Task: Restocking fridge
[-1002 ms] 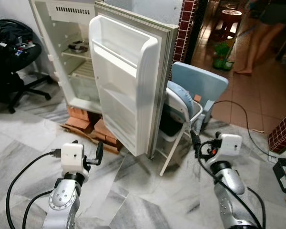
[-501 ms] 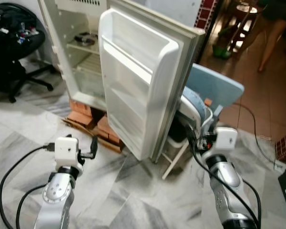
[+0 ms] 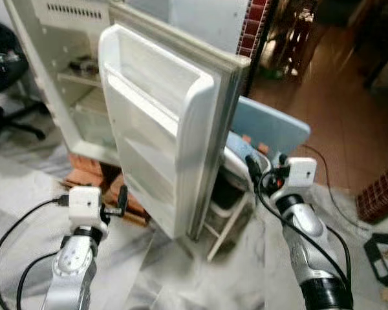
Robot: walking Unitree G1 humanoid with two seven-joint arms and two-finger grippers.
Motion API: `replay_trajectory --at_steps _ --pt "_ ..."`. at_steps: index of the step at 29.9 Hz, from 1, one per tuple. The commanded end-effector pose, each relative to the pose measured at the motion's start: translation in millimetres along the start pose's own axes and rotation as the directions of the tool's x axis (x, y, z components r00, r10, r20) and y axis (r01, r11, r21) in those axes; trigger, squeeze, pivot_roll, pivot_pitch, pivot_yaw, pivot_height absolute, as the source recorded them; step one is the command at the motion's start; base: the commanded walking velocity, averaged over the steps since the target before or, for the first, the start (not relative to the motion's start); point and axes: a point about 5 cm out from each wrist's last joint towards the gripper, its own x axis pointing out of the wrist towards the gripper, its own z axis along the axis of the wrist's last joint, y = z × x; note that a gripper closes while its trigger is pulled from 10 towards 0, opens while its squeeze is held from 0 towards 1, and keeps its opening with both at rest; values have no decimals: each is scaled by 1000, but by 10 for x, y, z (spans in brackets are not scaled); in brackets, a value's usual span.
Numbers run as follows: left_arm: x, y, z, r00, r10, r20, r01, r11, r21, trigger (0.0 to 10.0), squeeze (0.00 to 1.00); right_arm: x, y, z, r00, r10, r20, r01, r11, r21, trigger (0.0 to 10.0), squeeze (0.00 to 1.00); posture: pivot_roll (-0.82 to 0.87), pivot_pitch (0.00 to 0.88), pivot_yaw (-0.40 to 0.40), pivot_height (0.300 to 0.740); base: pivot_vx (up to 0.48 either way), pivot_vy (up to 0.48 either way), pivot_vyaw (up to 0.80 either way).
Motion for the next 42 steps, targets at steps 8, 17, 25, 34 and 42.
replay_trajectory --at_steps 8,17,25,34,42 --pt "-66 -74 -117 994 -23 -110 25 1000 15 10000 0 283 37 38 1000 -8 -26 7 1000 -14 10000 0 85 0 -39 740 0 0 502" --pt "-85 -78 -149 986 -50 -158 54 998 18 10000 0 608 32 231 1000 4 -13 -2 992 123 10000 0 99 0 -36 740 0 0 0" --pt "-67 -98 -151 983 -79 -168 86 996 29 10000 0 797 804 715 893 357 273 -445 788 426 10000 0 108 0 -33 740 0 0 0" --pt "-124 -75 -164 982 -70 -175 78 996 39 10000 0 136 1365 687 513 772 375 -836 350 423 10000 0 125 5 -42 740 0 0 0" --pt "-111 -61 -134 986 -55 -155 66 995 69 10000 0 2 636 -20 852 523 -20 -491 813 313 10000 0 110 20 -39 740 0 0 0"
